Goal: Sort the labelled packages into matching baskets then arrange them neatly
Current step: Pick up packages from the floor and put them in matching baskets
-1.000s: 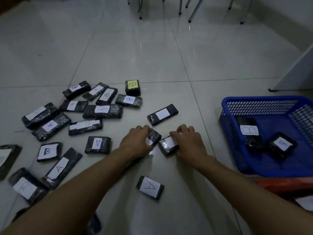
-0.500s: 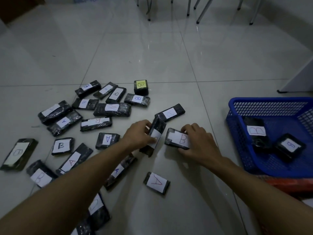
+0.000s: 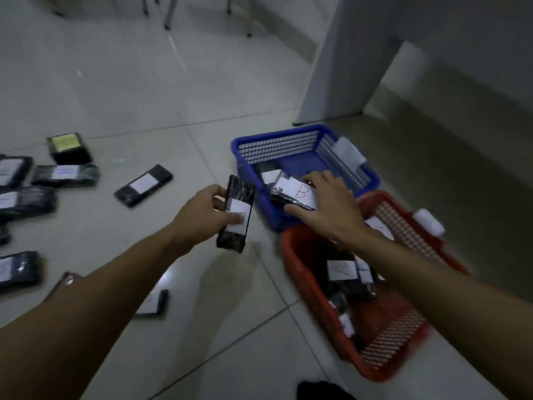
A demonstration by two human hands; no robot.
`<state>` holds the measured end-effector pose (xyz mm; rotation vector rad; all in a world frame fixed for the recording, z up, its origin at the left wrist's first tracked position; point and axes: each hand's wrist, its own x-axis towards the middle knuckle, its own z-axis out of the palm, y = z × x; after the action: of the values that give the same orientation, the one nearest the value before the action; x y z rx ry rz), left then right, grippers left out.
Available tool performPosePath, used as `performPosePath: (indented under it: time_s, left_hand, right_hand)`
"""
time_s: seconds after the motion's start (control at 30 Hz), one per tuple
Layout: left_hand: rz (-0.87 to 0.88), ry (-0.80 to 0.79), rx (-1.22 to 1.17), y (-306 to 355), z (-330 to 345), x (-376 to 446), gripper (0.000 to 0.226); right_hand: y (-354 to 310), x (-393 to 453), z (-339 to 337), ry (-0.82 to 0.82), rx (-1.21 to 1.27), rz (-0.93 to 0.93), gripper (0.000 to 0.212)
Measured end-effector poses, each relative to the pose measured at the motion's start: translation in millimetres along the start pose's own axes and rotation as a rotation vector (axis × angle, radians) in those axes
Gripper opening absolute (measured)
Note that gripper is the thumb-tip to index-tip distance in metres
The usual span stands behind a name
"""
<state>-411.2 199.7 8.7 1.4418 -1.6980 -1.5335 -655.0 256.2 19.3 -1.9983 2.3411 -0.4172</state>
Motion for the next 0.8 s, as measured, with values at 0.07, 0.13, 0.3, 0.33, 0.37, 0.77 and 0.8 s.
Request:
performPosePath:
  time_s: [0.07,0.13,0.3,0.33,0.37,0.77,0.8]
  left_hand:
    - [0.013,-0.020,-0.046,9,21,3,0.042]
    - [0.021,-0.022,-0.086,15,34,4,0.043]
    - [0.026,0.044,-0.103,25,39,4,0.045]
    - [0.032,0.051,-0.098,27,37,4,0.046]
    - [0.041,0.045,-0.084,30,34,5,0.046]
    - [0.124,0.054,0.255,67,42,49,0.046]
    - [0.123,0.050,0.273,71,45,56,0.046]
  right_hand:
    - [21,-10,-13,-0.041,0.031,0.110,0.071]
    - [32,-12,-24,-0.095,0.083,0.203,0.069]
    - [37,4,-39,-0.099,0.211,0.329,0.065]
    - [34,9,-39,-0.096,0.225,0.331,0.064]
    - [31,13,-39,-0.093,0.213,0.311,0.061]
    - [59,102,7,-0.692,-0.054,0.172,0.038]
    - [63,105,12,-0.661,-0.067,0.158,0.040]
